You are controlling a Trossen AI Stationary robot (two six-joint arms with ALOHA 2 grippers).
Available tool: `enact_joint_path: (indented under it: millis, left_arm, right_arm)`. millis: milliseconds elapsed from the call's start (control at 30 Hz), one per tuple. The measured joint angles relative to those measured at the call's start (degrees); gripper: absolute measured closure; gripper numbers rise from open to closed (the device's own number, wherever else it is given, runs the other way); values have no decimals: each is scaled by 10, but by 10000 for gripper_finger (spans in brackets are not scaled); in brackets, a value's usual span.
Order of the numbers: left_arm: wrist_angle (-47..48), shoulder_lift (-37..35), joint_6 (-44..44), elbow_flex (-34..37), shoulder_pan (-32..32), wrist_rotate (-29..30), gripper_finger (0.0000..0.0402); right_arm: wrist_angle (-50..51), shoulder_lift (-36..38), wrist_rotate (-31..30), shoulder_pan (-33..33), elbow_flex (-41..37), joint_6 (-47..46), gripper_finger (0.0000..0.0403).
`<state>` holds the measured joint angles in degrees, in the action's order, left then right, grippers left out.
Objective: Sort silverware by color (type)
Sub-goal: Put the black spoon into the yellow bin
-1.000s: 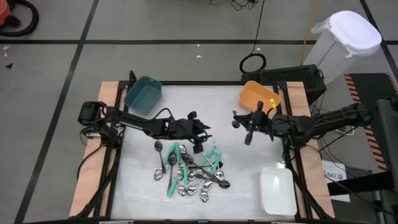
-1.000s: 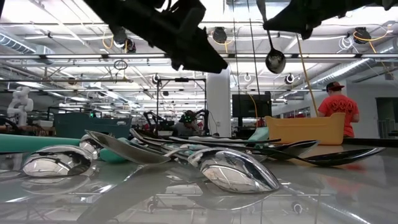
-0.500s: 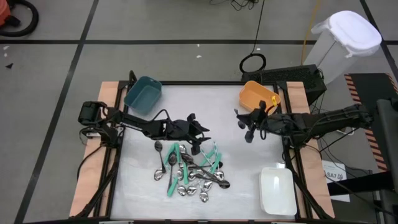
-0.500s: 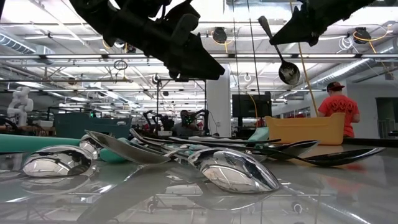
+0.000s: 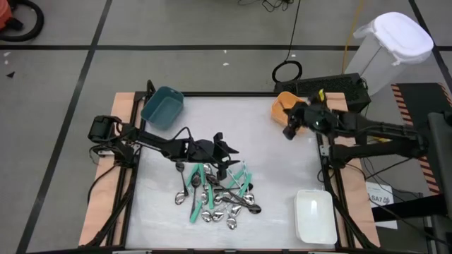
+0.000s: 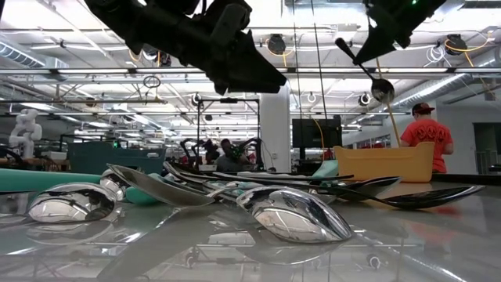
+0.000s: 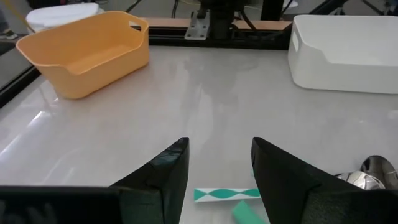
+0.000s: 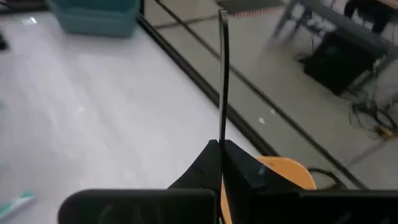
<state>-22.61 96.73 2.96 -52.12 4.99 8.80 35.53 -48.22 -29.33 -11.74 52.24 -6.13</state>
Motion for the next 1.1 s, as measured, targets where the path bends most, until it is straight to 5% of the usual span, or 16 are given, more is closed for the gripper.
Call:
enact_joint_path:
  millis: [533,1100]
  left_arm:
    - [0,0,-20,0,0,0,227]
    - [-16,0,-46,-1,-33,-48,227]
  right_arm:
    - [16,-113,201,-237,7,116,403]
    - [16,-273,284,-400,7,191,402]
